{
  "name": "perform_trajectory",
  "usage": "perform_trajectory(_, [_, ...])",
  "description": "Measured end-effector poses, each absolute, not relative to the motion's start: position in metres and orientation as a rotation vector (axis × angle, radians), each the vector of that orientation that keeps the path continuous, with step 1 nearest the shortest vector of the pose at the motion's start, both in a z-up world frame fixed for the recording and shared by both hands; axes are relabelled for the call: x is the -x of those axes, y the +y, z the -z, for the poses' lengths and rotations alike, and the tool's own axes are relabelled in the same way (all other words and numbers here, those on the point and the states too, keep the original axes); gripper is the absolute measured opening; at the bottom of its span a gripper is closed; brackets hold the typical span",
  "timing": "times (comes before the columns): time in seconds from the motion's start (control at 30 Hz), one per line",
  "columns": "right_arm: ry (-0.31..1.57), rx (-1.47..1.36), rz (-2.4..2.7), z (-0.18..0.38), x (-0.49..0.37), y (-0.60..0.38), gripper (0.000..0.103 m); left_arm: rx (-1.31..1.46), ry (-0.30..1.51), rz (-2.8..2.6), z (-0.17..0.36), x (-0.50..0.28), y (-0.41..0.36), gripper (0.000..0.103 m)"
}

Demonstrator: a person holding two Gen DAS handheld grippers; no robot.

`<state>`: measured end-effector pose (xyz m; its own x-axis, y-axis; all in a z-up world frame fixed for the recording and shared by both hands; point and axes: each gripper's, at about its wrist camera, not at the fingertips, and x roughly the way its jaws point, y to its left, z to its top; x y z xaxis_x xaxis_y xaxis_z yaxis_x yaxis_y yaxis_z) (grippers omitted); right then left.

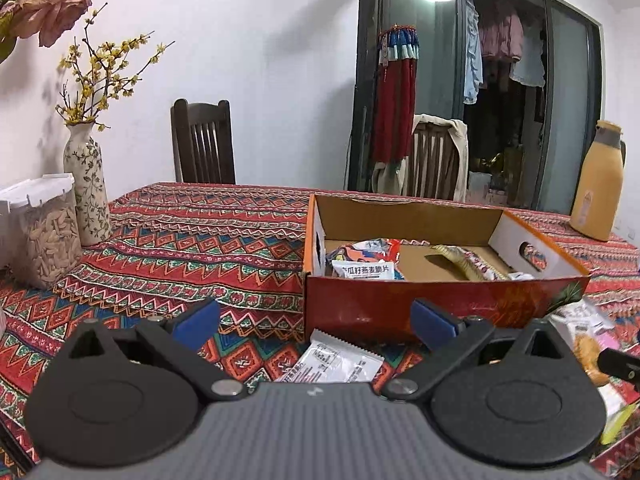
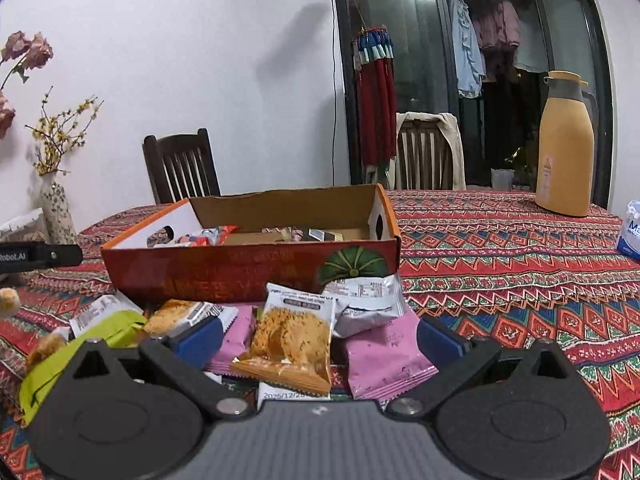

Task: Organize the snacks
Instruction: 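Lift both open grippers out of the box back toward the pile, then lower the right gripper onto the cookie packet and close it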

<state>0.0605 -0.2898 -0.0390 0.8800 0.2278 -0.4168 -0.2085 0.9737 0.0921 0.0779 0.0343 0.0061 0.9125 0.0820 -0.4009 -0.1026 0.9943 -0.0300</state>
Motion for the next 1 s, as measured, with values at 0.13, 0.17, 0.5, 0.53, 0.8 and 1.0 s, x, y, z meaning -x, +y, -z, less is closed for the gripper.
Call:
perform_trajectory(0.13, [0.438, -0.038, -0.23, 0.041, -0.063, -0.287, 0.103, 0.049, 0.408, -0.101, 0.002, -0.079, 0.034, 0.103])
perform_trajectory(0.17, [0.441, -0.037, -0.228, 0.042, -0.064, -0.286, 0.103, 0.053, 0.409, -0.104, 0.003, -0.079, 0.034, 0.103])
perform_trajectory(0.5, [0.452, -0.043, -0.23, 0.042, -0.067, -0.287, 0.103, 0.072, 0.417, -0.108, 0.006, -0.081, 0.037, 0.103])
perform_trajectory(0.53, [0.453, -0.043, -0.231, 0.042, -0.068, -0.287, 0.103, 0.071, 0.417, -0.107, 0.006, -0.081, 0.037, 0.103])
perform_trajectory(0.8, [0.448, -0.051, -0.233, 0.043, -0.068, -0.287, 0.103, 0.08, 0.416, -0.107, 0.006, -0.08, 0.039, 0.103])
perform_trajectory(1.0, [0.447, -0.056, -0.237, 0.042, -0.059, -0.287, 0.103, 0.098, 0.415, -0.108, 0.007, -0.08, 0.042, 0.103])
